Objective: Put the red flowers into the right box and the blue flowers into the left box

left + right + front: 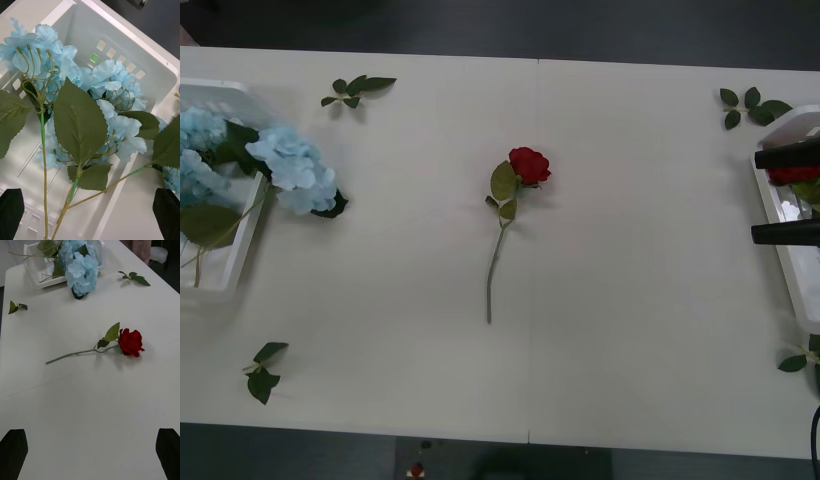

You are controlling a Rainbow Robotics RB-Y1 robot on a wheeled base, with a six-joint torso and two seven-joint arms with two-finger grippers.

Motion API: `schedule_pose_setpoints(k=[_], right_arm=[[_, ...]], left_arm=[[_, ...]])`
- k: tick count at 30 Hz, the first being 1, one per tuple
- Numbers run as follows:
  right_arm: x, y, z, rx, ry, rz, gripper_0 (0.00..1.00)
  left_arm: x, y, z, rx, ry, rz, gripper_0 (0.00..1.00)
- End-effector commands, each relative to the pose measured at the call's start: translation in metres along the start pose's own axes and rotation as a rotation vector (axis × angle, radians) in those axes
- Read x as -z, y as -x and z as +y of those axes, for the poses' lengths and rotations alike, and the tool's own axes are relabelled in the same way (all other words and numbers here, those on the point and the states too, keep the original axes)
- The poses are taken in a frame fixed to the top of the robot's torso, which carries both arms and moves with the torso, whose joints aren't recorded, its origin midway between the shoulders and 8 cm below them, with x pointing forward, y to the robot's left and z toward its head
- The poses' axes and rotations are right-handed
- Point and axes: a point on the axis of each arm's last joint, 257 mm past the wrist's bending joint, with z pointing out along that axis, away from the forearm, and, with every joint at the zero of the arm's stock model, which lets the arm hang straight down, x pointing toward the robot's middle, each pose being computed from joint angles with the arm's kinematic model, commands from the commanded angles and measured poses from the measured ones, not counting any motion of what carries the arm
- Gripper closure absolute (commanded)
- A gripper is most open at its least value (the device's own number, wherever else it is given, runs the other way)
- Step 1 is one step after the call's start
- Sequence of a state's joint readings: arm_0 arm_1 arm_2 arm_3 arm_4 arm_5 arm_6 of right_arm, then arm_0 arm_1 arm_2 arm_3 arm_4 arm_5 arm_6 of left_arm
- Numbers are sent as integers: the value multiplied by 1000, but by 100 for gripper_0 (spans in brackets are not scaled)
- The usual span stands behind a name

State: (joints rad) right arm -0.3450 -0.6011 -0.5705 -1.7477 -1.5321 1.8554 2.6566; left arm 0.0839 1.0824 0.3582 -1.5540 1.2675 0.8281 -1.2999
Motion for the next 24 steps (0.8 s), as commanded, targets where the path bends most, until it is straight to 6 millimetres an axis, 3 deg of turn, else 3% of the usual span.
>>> schedule_pose_setpoints(k=[1,12,15,18,24], right_arm=[[15,-1,-5,56,-8,23,0],[28,-8,-8,17,11,19,0],[31,-11,-8,10,15,30,0],[36,-15,-10,-5,12,36,0],[36,-18,-11,-17,14,35,0]], left_arm=[[12,33,-7,-106,8,-54,0],[12,32,-12,-99,-12,-50,0],[15,40,-29,-89,-56,-63,0],[26,51,-64,-104,-130,-85,0],[45,48,-131,-177,-238,-38,0]])
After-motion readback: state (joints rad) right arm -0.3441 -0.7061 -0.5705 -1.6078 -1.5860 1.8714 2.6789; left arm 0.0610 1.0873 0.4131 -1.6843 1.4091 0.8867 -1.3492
